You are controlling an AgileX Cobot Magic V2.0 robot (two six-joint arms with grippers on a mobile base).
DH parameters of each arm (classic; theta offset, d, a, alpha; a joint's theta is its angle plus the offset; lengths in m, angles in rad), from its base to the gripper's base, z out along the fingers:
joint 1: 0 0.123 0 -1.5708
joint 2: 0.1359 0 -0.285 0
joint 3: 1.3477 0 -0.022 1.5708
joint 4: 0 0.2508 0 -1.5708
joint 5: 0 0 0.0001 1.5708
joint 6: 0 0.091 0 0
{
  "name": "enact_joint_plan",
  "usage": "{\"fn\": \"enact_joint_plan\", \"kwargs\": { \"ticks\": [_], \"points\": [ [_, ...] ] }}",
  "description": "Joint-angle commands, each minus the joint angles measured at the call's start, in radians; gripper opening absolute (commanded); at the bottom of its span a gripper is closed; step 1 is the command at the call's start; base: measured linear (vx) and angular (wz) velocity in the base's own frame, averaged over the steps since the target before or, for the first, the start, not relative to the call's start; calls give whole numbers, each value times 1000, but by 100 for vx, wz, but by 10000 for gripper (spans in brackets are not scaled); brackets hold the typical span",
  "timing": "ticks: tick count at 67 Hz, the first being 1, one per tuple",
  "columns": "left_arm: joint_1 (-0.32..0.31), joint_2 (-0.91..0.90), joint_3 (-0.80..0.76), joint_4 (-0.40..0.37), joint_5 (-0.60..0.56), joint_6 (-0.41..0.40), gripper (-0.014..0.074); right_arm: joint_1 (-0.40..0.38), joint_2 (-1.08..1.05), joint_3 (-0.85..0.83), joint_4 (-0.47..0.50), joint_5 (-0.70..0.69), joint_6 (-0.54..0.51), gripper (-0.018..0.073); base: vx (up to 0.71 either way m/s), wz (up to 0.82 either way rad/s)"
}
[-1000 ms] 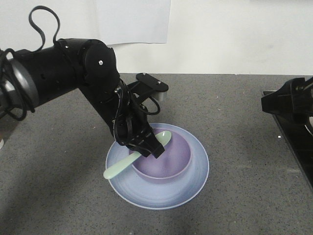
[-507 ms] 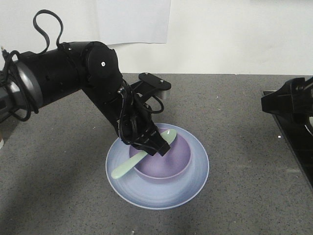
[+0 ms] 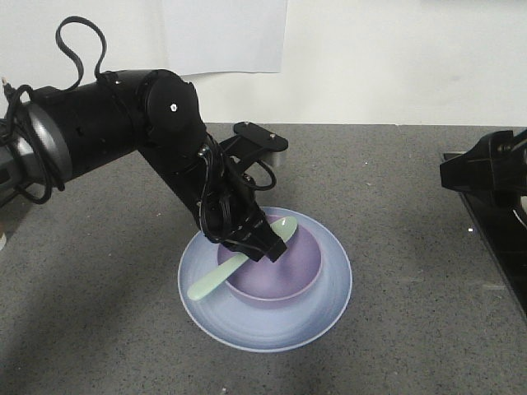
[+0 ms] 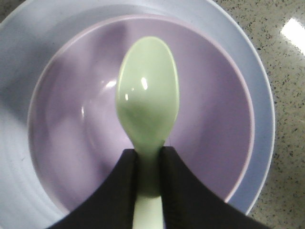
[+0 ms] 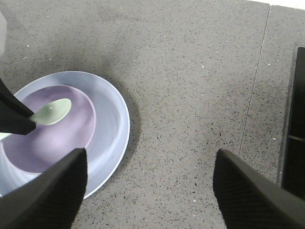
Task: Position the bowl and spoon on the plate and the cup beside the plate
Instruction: 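Lower the spoon into the bowl and open the left gripper, then move the left gripper to the brown paper cup and grip its rim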
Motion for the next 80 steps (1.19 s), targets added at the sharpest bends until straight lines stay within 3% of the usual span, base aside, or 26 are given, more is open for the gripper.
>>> {"fn": "enact_joint_plan", "kwargs": {
  "ticks": [1, 39, 60, 80],
  "points": [
    [-8, -49, -32, -31, -37, -2, 118, -5, -13, -27, 4, -60, -2, 538, 0, 0],
    [-7, -52, -32, -30, -57, -8, 519, -5, -13, -27, 5, -58, -2, 538, 0, 0],
    [12, -97, -32, -21, -55, -39, 535, -5, -13, -27, 5, -58, -2, 538, 0, 0],
    [159, -245, -32, 105, -17, -120, 534, -5, -13, -27, 5, -58, -2, 538, 0, 0]
  ]
}}
